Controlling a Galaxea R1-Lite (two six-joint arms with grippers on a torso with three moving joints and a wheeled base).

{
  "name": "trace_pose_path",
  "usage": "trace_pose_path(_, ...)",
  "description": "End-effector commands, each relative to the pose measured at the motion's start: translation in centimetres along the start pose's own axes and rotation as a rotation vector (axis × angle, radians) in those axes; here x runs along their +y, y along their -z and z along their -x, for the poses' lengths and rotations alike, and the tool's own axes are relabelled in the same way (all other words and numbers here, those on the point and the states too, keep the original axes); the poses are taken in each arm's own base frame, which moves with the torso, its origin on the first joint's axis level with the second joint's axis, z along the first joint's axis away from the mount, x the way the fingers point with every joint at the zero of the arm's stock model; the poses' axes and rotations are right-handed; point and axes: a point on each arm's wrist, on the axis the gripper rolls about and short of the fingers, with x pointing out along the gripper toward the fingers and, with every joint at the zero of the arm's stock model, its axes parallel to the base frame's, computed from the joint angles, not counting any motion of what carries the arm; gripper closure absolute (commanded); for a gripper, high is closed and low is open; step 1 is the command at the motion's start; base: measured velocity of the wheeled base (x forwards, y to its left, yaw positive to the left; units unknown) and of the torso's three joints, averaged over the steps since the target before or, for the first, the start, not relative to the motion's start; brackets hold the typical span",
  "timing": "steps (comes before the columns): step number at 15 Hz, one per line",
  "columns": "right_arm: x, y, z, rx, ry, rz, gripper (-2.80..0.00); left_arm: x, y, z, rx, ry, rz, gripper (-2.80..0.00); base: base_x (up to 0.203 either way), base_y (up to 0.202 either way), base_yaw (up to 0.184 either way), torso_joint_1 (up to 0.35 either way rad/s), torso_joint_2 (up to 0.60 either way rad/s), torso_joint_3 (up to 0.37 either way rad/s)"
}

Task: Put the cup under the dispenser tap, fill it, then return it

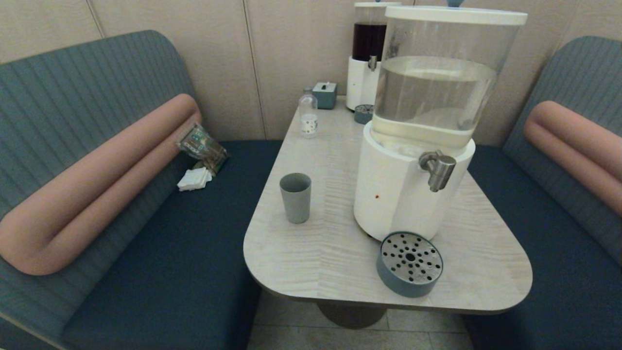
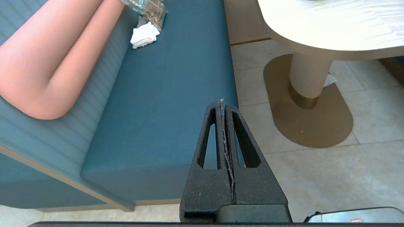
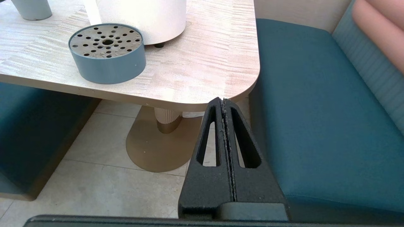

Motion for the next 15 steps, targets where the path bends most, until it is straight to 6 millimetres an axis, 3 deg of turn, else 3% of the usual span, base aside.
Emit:
trace_pose_path(1,0.02,0.38,-0.11,0.015,-0.001,0.001,0.00,-0.01,0.08,-0.09,-0.001,0.000,0.017,0.00,0.000,0.000,0.000,0.000,0.00,0.000)
trace_pose_path(15,0.02,0.35,-0.11,0.011,-0.001,0.001,0.00,0.00,0.00,-0.10,-0.012,-0.002,0.021,0.00,0.000,0.000,0.000,0.000,0.00,0.000)
